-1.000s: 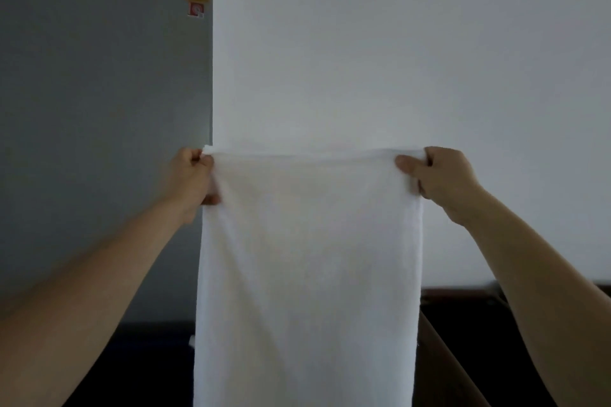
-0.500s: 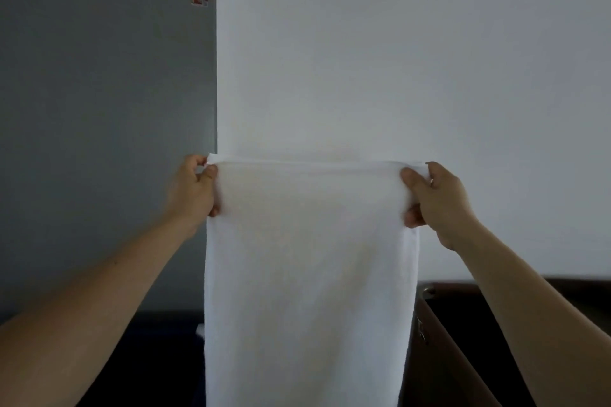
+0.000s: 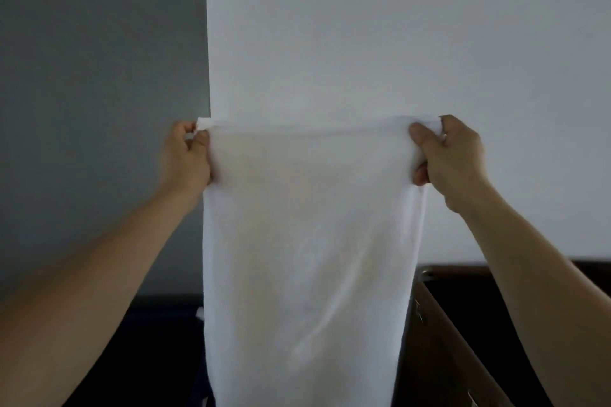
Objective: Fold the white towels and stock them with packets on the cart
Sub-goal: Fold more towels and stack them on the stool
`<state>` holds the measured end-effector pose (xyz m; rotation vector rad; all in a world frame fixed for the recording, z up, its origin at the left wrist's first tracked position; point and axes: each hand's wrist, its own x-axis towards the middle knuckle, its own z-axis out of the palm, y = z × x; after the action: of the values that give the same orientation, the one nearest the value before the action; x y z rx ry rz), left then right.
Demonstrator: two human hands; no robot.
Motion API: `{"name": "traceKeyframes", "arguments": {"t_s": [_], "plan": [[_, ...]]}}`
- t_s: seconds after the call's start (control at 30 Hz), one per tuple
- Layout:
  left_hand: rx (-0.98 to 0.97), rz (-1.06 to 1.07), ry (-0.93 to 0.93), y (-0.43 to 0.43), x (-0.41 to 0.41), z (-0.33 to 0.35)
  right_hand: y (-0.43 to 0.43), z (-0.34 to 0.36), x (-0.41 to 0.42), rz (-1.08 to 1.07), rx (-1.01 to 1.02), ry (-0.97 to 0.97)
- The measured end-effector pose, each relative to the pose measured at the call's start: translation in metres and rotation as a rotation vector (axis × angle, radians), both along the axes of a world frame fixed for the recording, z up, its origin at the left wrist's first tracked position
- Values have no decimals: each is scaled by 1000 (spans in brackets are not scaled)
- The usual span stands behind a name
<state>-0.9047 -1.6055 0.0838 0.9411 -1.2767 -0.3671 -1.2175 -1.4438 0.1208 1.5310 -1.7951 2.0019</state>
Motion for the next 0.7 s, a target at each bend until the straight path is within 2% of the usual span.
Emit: {"name": "traceKeyframes", "arguments": {"t_s": [0.2,0.43,0.7], "plan": [[6,-46,-17,-9,-10,-4,-9,-9,-9,-33,2,-1],[205,-121,12,-43,-32,-17,-38,-23,-23,-89,88,25],[67,-52,62,-27,-51,28,-39,-4,-45,43,-45,-57]]}}
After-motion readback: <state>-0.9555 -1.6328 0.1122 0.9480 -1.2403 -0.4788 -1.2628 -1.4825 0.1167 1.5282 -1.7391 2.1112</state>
